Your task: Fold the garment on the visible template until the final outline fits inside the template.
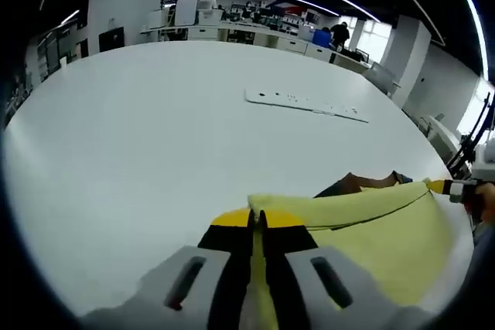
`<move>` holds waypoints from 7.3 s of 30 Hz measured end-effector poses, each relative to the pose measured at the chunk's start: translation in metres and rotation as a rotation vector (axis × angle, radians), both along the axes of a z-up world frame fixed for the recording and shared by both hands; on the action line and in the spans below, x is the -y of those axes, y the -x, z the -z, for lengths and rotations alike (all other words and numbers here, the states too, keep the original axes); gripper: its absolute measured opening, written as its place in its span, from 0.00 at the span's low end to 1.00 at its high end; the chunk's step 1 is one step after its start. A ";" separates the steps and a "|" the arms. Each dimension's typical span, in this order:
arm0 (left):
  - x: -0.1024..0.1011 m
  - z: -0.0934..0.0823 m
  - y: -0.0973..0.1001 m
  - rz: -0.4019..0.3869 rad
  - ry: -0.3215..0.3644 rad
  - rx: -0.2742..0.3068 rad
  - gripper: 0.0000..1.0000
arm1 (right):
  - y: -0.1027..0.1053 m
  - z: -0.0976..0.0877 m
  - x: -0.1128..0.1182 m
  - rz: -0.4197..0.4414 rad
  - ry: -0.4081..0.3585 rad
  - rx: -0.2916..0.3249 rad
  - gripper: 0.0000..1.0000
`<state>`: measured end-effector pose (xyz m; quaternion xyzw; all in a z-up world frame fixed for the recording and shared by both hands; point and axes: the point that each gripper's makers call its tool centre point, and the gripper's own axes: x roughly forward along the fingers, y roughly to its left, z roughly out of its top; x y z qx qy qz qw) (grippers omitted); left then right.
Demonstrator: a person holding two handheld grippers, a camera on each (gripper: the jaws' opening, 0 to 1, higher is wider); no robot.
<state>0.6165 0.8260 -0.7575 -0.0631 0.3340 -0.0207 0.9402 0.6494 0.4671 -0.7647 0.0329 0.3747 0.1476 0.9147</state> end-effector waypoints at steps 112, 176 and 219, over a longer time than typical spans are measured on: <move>0.022 -0.003 0.160 0.277 0.072 0.027 0.13 | 0.169 0.003 0.009 -0.174 -0.079 -0.075 0.07; 0.022 0.004 0.186 0.510 -0.112 0.000 0.00 | 0.191 -0.007 0.022 -0.181 -0.023 -0.029 0.00; 0.025 0.010 0.193 0.474 -0.034 -0.032 0.05 | 0.193 0.000 0.029 -0.168 -0.030 -0.078 0.00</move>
